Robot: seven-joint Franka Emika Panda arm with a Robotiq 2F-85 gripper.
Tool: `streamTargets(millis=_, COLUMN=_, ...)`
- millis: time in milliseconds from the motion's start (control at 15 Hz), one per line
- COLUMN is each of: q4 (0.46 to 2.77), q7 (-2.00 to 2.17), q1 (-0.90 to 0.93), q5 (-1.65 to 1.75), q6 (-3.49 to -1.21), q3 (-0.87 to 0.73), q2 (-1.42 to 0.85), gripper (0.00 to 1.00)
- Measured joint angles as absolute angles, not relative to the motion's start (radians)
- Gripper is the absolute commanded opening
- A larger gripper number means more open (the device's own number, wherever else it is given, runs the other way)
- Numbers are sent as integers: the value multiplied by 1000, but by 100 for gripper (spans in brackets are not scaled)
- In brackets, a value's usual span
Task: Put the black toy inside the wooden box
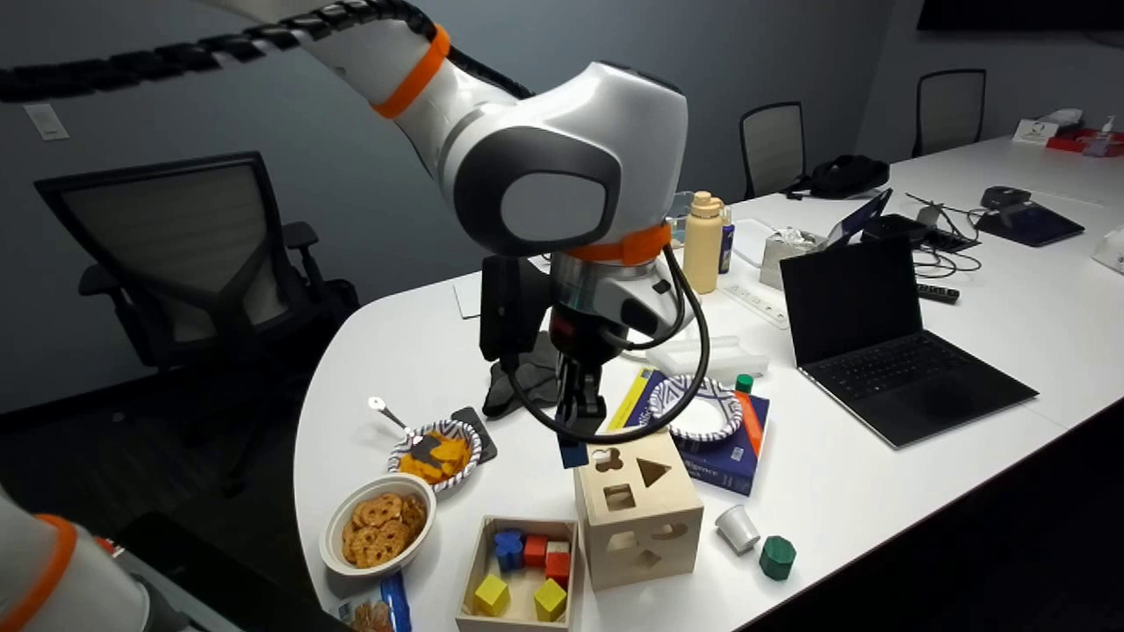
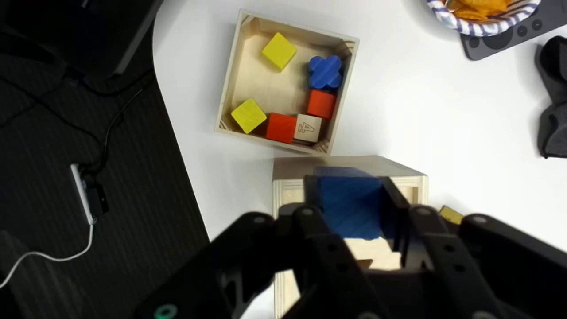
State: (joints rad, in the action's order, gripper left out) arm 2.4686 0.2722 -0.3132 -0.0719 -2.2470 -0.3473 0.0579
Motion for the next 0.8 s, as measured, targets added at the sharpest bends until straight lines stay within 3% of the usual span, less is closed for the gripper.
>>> streamTargets(millis=800, q4=2318, q7=242, q1=-317, q5=-148, q6=-2269, q3=-347, q2=-182, gripper=10)
